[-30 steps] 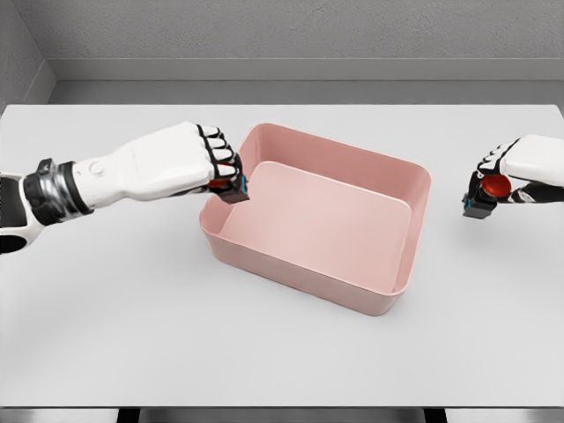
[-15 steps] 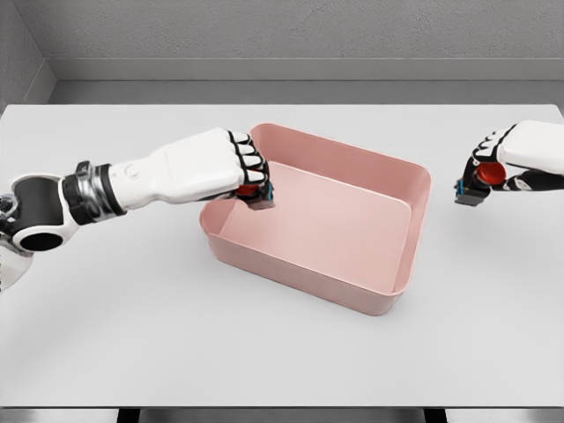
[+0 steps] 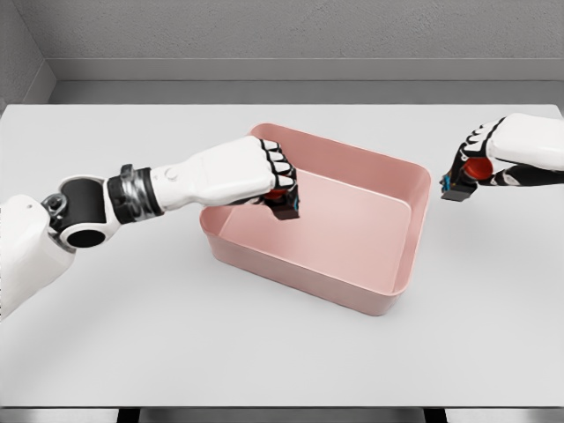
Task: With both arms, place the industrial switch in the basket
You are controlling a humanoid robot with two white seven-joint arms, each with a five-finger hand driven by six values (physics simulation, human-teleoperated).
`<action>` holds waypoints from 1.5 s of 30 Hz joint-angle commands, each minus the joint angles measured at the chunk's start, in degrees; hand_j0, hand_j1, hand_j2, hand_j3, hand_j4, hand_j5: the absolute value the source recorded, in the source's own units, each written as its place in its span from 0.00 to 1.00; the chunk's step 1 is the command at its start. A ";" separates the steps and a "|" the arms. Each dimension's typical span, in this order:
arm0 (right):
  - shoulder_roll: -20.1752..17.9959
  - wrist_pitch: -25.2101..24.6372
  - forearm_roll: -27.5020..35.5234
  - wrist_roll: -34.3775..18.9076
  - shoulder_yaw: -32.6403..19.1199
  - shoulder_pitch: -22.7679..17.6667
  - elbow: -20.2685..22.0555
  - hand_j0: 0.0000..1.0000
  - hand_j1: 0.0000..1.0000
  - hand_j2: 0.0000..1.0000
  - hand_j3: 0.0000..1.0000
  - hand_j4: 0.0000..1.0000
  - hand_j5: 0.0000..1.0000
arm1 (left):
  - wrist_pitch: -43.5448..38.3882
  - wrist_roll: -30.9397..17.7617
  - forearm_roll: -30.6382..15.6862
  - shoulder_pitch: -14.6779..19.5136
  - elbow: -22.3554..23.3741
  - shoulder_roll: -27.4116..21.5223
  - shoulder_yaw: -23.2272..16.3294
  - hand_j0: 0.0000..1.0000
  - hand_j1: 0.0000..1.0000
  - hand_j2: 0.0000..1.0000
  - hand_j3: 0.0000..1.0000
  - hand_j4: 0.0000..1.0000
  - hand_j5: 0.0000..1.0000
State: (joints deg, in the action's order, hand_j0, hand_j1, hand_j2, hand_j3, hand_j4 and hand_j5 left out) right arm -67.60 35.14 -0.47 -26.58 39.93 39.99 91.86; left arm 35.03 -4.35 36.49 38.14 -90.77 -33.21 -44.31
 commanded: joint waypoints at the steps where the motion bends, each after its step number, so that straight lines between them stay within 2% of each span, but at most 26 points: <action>1: 0.54 -0.14 0.47 0.03 -0.03 0.00 0.07 0.51 0.51 0.51 0.51 0.51 0.51 | -0.03 0.04 -0.19 0.09 2.00 1.30 -0.34 0.39 0.39 0.39 0.39 0.39 0.39; 10: 2.39 -0.14 0.47 -0.05 -0.03 0.79 0.07 0.51 0.51 0.51 0.51 0.51 0.51 | -0.03 0.04 -0.10 0.18 5.69 3.33 -2.71 0.40 0.40 0.40 0.40 0.40 0.40; 16: 3.62 -0.14 0.47 -0.14 0.06 1.23 0.16 0.51 0.51 0.51 0.51 0.51 0.51 | -0.03 0.04 -0.10 0.18 7.80 4.73 -2.80 0.41 0.41 0.41 0.41 0.41 0.41; 18: 5.11 -0.14 0.47 -0.76 0.14 1.93 0.07 0.51 0.51 0.51 0.51 0.51 0.51 | -0.03 0.04 -0.10 0.18 7.89 4.82 -2.80 0.41 0.41 0.41 0.41 0.41 0.41; 27: 6.70 -0.14 0.47 -0.85 0.32 2.11 0.16 0.51 0.51 0.51 0.51 0.51 0.51 | -0.03 -0.05 -0.10 0.18 8.33 5.44 -2.80 0.43 0.43 0.43 0.43 0.43 0.43; 29: 6.96 -0.14 0.47 -0.93 0.32 2.11 0.16 0.51 0.51 0.51 0.51 0.51 0.51 | -0.03 0.04 -0.10 0.18 8.42 5.44 -2.80 0.48 0.48 0.48 0.48 0.48 0.48; 31: 7.05 -0.14 0.47 -1.20 0.32 2.11 0.16 0.51 0.51 0.51 0.51 0.51 0.51 | -0.03 0.13 -0.19 0.26 8.42 5.61 -2.72 0.72 0.72 0.72 0.72 0.72 0.72; 32: 7.40 -0.14 0.47 -1.20 0.32 2.11 0.16 0.51 0.51 0.51 0.51 0.51 0.51 | -0.03 0.13 -0.19 0.44 8.42 5.70 -2.72 0.76 0.76 0.76 0.76 0.76 0.76; 45: 8.45 -0.14 0.47 -1.20 0.50 2.46 0.16 0.51 0.51 0.51 0.51 0.51 0.51 | -0.03 0.13 -0.28 0.62 8.33 5.70 -2.80 0.77 0.77 0.77 0.77 0.77 0.77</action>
State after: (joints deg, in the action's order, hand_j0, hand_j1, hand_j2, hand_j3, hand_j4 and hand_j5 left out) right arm -59.28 35.16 -0.43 -27.80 40.41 42.45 91.94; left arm 35.02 -4.25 36.59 38.76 -82.42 -27.49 -47.16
